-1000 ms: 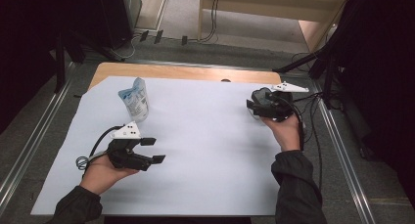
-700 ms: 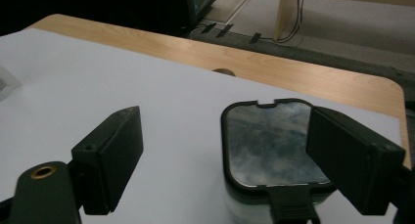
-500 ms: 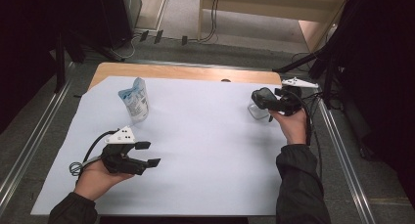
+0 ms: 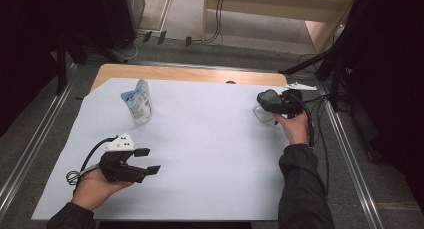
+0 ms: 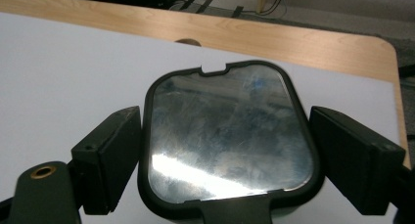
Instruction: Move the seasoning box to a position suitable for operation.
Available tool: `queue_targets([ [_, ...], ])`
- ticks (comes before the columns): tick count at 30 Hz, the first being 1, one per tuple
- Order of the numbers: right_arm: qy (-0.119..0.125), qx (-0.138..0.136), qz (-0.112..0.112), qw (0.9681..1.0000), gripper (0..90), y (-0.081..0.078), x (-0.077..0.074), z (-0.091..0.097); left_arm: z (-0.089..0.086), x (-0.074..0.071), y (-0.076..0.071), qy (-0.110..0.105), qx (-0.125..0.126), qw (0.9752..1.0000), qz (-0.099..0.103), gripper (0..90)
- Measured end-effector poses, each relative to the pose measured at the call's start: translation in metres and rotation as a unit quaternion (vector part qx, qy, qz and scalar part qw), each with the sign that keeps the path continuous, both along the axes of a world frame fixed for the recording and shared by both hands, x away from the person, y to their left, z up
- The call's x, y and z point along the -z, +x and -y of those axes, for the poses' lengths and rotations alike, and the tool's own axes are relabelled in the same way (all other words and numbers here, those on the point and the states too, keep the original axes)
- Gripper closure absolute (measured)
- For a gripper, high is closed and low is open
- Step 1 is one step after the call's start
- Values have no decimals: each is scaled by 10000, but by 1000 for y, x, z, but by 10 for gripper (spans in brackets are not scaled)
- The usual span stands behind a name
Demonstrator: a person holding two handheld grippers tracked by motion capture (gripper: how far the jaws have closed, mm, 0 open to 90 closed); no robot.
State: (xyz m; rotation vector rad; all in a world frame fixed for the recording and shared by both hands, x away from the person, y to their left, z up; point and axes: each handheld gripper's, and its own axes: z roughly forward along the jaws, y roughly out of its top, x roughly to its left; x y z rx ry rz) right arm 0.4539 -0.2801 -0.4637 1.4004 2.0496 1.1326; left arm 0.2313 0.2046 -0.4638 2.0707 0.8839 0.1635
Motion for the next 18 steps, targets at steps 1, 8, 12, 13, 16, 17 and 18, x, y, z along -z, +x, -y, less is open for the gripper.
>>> queue_targets([
  [1,0,0,0,10000,150,0,0,0,0,0,0,0,0,10000,0,305],
  [8,-159,63,-104,9998,140,5,15,-6,0,1,0,-18,-5,10000,-16,305],
  [12,-52,85,-119,9999,135,6,19,-6,1,1,0,-4,4,10000,-10,304],
  [13,-72,73,-131,9999,134,6,21,-5,1,1,0,-21,10,10000,-21,305],
  [16,27,69,-114,9999,131,6,24,-4,0,2,1,-37,-27,10000,-25,305],
  [17,27,69,-114,9999,131,6,24,-4,0,2,1,-37,-27,10000,-25,305],
  [18,-31,45,-33,10000,138,6,25,-4,0,2,1,-35,-51,10000,-35,305],
])
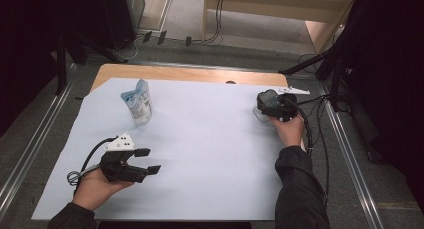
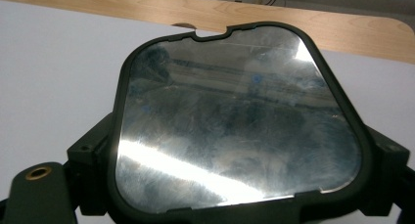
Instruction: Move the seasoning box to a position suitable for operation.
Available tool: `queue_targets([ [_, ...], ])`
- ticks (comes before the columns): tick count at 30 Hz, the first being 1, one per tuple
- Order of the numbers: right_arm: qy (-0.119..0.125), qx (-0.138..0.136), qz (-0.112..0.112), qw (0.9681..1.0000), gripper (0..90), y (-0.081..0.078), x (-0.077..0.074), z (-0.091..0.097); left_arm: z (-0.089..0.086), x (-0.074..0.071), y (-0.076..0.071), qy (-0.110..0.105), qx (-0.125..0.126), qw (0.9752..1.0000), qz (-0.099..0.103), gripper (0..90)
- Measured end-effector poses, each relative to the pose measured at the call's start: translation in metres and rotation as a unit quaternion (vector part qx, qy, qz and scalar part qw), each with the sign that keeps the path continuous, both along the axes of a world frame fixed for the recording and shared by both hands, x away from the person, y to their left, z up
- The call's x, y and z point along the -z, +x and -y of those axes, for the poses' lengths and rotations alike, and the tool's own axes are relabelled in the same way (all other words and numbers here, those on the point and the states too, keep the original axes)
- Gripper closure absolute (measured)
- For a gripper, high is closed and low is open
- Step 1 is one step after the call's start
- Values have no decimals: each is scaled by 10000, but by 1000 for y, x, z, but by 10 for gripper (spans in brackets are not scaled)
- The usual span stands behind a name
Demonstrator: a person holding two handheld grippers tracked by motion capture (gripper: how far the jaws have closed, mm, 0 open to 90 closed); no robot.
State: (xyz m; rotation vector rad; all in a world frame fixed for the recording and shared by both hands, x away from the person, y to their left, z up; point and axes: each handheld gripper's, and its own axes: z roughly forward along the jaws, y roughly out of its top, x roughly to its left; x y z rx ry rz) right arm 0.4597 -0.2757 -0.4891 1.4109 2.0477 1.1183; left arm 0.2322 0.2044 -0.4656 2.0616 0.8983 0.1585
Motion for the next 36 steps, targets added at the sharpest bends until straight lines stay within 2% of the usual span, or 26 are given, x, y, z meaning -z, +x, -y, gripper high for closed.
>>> queue_targets([
  [7,-171,-17,-39,9998,146,0,5,-2,-1,0,0,-59,-18,10000,8,305],
  [12,-361,-54,123,9993,159,-3,4,-4,-2,0,1,-69,-36,10000,26,306],
  [17,-404,-66,126,9991,160,-4,3,-3,-2,1,2,-107,-66,9999,12,306],
  [21,-397,-24,133,9991,160,-6,1,-1,-2,1,4,-90,-91,9999,2,306],
  [25,-282,-10,188,9994,161,-12,-6,0,-1,0,6,-135,-115,9998,-25,306],
  [31,-247,-179,298,9991,161,-29,-17,-6,3,-1,9,-106,-75,9999,-8,306],
  [32,-180,-209,288,9992,161,-34,-19,-9,3,-1,10,-83,-69,9999,1,306],
  [35,-182,-248,266,9992,160,-38,-22,-11,5,-1,12,-85,-75,9999,-17,306],
  [36,-183,-303,279,9990,161,-44,-24,-15,6,-1,15,-91,-97,9999,-48,307],
])
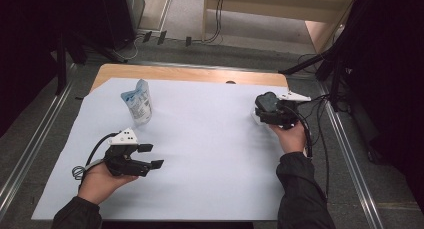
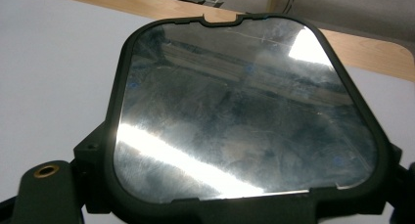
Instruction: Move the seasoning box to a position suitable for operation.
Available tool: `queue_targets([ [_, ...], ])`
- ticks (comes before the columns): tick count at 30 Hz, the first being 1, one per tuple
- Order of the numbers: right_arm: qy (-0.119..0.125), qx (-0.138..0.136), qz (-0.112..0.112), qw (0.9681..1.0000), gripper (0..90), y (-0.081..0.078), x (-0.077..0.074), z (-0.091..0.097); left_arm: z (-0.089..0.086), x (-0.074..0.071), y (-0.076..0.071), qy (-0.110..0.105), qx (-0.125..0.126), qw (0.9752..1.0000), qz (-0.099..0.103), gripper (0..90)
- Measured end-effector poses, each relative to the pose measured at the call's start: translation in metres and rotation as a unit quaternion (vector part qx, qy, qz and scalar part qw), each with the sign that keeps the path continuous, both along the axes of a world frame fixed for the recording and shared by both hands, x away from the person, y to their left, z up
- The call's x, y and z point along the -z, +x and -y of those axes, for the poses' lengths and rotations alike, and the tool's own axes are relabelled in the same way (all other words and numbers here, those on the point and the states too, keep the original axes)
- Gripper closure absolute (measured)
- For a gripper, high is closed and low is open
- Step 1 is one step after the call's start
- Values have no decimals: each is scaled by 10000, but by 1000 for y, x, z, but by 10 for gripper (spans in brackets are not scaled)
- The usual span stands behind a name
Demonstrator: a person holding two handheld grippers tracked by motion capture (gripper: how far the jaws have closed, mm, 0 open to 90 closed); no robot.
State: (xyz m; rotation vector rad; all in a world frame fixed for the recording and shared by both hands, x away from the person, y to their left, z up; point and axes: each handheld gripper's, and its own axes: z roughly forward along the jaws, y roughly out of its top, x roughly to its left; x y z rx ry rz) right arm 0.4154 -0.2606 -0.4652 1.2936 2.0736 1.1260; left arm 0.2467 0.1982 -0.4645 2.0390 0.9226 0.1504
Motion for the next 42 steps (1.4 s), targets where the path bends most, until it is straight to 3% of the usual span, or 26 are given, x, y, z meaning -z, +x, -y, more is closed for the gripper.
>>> queue_targets([
  [15,-114,-414,-42,9991,161,-36,-8,-29,12,-2,13,-37,233,9997,7,322],
  [19,4,-445,-63,9990,160,-45,-10,-31,15,-2,18,-51,285,9996,-7,322],
  [22,-7,-540,-96,9985,161,-54,-9,-37,18,-2,21,-228,367,9990,-112,352],
  [42,-124,-1123,-173,9934,161,-93,-3,-85,31,2,34,-99,428,9990,-45,354],
])
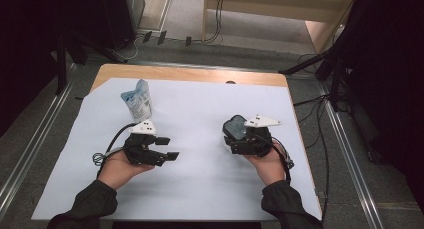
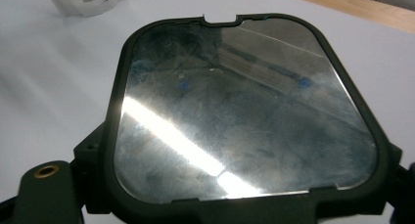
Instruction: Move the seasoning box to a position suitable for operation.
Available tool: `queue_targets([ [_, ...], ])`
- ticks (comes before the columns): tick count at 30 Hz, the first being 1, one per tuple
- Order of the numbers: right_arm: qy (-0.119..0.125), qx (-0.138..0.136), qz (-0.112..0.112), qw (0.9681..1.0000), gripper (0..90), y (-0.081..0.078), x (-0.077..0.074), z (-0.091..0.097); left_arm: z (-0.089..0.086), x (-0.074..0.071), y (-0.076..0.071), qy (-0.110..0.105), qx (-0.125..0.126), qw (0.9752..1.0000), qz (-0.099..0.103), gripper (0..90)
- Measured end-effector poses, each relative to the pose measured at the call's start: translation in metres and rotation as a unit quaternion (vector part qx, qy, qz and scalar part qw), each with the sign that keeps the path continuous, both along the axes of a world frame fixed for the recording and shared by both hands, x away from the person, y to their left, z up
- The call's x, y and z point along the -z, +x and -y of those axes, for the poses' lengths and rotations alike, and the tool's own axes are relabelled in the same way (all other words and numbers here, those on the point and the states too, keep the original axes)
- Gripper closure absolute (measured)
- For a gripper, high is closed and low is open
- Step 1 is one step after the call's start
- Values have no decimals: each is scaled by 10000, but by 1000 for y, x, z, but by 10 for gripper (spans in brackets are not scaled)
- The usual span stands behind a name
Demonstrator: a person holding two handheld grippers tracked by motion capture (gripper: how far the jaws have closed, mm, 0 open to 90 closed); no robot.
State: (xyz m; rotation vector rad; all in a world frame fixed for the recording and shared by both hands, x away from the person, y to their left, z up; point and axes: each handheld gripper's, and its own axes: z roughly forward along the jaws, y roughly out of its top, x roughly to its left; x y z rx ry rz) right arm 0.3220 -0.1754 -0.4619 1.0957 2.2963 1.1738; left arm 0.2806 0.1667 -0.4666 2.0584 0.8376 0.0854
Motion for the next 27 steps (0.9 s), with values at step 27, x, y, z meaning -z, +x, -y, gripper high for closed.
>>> queue_targets([
  [27,-123,-737,-144,9971,160,-15,32,-77,-3,3,0,58,-167,9998,118,367],
])
